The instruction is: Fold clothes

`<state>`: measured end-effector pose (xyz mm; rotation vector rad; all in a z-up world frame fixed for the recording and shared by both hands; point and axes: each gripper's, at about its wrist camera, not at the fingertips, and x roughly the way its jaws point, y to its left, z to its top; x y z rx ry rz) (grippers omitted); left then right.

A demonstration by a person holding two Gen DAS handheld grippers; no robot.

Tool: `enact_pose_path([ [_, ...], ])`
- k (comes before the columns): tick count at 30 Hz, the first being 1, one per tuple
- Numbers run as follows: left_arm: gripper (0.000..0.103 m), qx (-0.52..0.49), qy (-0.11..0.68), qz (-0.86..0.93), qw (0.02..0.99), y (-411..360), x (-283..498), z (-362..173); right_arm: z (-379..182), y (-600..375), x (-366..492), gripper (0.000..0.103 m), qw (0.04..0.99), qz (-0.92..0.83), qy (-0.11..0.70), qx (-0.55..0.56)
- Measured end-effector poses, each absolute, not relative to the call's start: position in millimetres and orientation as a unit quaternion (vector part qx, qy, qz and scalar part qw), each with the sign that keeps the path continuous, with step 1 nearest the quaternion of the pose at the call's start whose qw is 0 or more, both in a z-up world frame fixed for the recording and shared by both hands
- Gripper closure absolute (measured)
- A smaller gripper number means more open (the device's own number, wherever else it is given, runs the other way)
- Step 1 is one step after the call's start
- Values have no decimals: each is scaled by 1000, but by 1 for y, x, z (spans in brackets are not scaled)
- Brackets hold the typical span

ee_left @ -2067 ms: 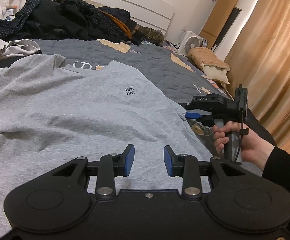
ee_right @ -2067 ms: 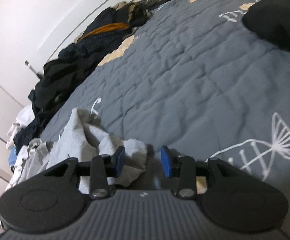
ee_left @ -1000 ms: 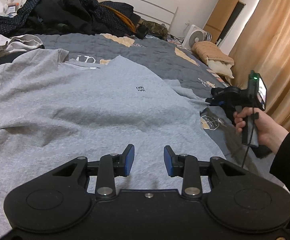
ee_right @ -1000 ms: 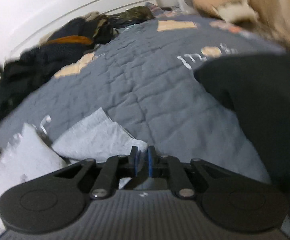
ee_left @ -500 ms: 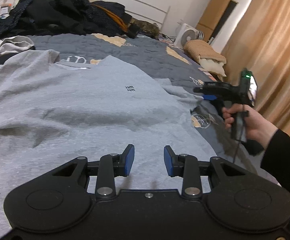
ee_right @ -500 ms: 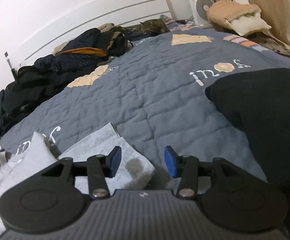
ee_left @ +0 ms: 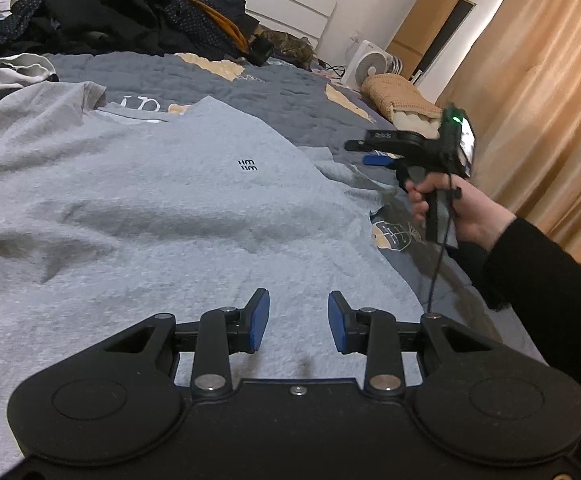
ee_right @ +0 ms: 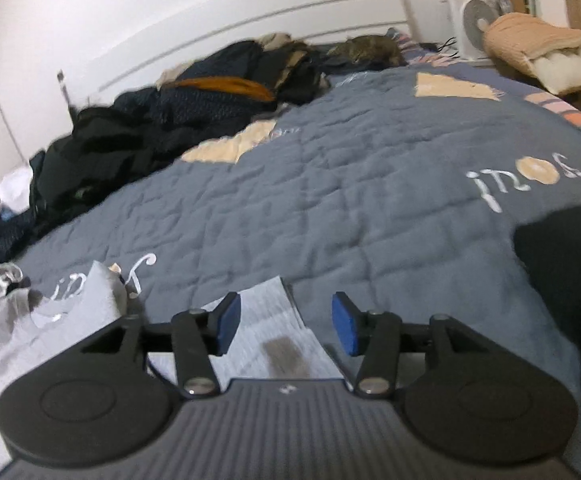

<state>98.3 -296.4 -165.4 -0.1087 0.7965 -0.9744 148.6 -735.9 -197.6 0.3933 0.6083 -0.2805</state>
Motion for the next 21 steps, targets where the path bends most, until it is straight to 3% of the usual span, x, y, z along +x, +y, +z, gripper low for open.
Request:
enact_pose_path([
  [14,70,-93,357,-455,810,-294,106,-161,-220,-729,208,54,908,-130,371,144],
  [16,70,-96,360,-452,811,-293,108,-161,-222,-723,210,68,910,-131,368,138],
  [17,70,-97,361,-450,811,-293,108,-161,-222,-722,211,86,909,-137,369,137],
  [18,70,-99,362,-449,811,-292,109,-161,-220,-723,210,97,909,-138,365,146],
  [21,70,-103,365,-446,811,-290,110,-160,-212,-728,203,100,911,-146,344,172],
])
